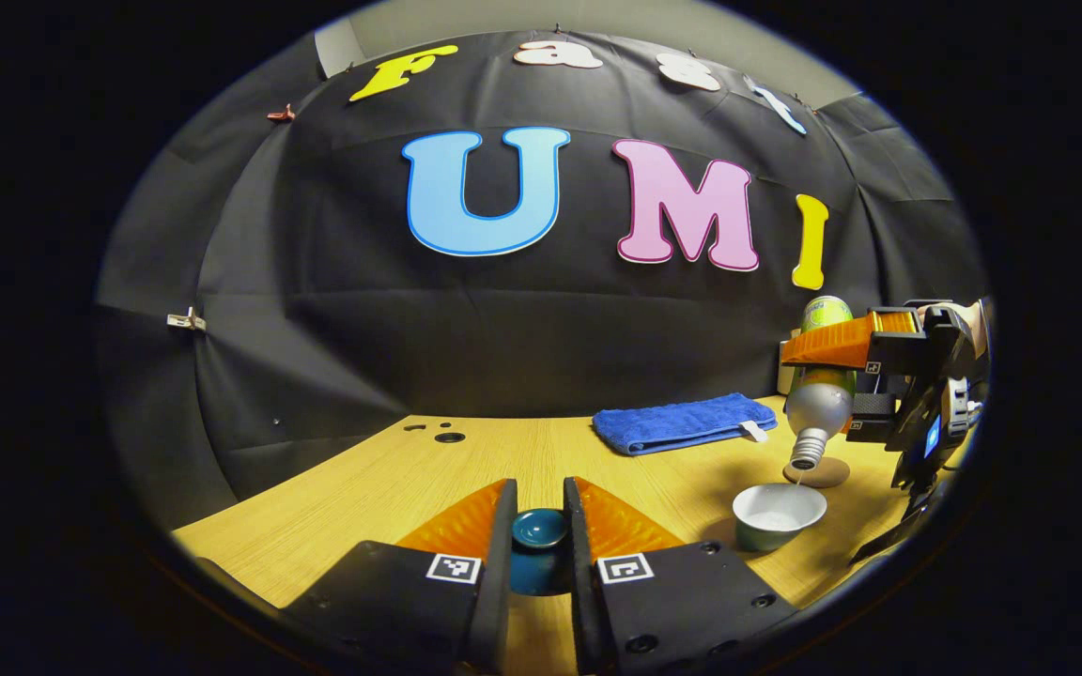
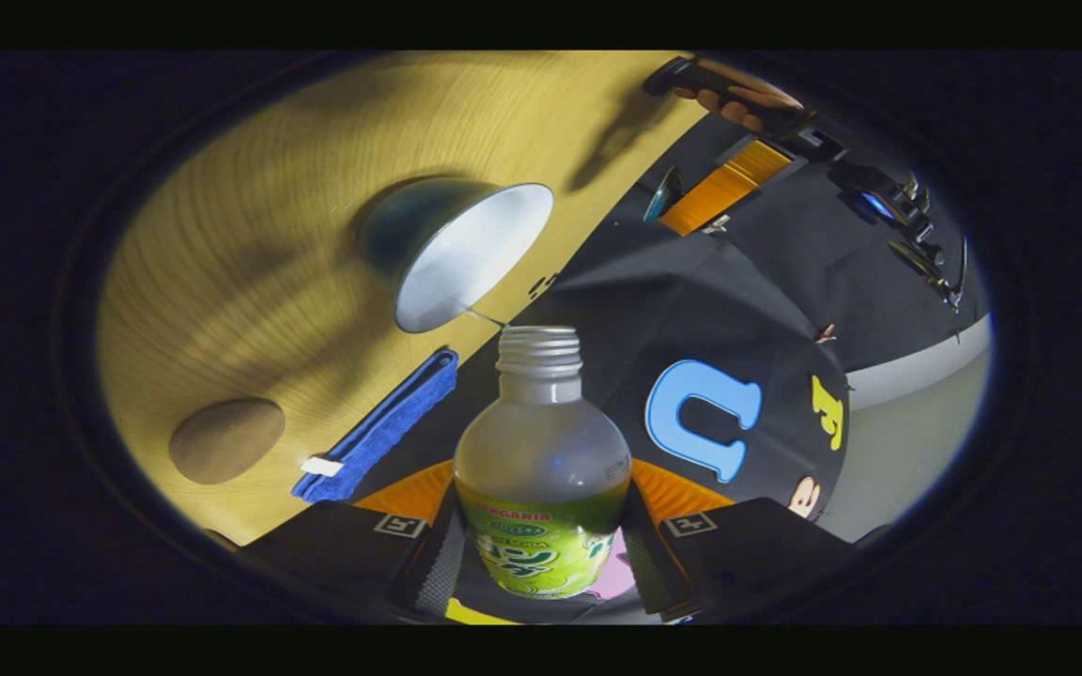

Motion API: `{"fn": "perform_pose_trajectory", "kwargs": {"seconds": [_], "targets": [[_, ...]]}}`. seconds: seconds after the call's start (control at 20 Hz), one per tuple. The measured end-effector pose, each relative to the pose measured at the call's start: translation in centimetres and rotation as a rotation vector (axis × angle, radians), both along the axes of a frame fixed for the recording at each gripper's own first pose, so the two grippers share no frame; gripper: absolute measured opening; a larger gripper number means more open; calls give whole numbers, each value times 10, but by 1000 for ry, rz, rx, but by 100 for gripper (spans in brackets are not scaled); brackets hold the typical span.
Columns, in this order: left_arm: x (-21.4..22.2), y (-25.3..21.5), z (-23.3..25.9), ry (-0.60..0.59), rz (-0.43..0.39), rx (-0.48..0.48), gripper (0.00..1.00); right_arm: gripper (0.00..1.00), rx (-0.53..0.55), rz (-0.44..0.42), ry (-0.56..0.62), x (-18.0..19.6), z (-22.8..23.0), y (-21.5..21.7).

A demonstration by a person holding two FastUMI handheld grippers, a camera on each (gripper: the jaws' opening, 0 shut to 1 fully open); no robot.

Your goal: Open the teacup lid with one hand, grasp the water bottle and pour water into the teacup with the other hand; after pouring, place the water bottle on the coaster and then close the teacup lid.

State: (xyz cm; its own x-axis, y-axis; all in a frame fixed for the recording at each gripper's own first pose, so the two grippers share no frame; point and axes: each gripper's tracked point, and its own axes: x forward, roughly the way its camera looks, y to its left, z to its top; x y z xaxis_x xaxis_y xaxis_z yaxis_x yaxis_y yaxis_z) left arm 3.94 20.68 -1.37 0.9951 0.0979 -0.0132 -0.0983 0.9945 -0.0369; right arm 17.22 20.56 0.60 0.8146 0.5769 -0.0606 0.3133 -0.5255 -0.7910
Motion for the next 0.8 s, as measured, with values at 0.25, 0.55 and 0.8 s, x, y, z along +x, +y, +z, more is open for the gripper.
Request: {"fn": "perform_pose_trajectory", "kwargs": {"seconds": [0.25,0.55,0.8], "targets": [[0,-1,0,0,0,0,31,76,1,8,5,-2,-1,4],[0,0,0,0,0,0,31,76,-10,17,4,-5,0,7],[0,0,0,0,0,0,33,76,-3,10,-1,-6,6,5]]}}
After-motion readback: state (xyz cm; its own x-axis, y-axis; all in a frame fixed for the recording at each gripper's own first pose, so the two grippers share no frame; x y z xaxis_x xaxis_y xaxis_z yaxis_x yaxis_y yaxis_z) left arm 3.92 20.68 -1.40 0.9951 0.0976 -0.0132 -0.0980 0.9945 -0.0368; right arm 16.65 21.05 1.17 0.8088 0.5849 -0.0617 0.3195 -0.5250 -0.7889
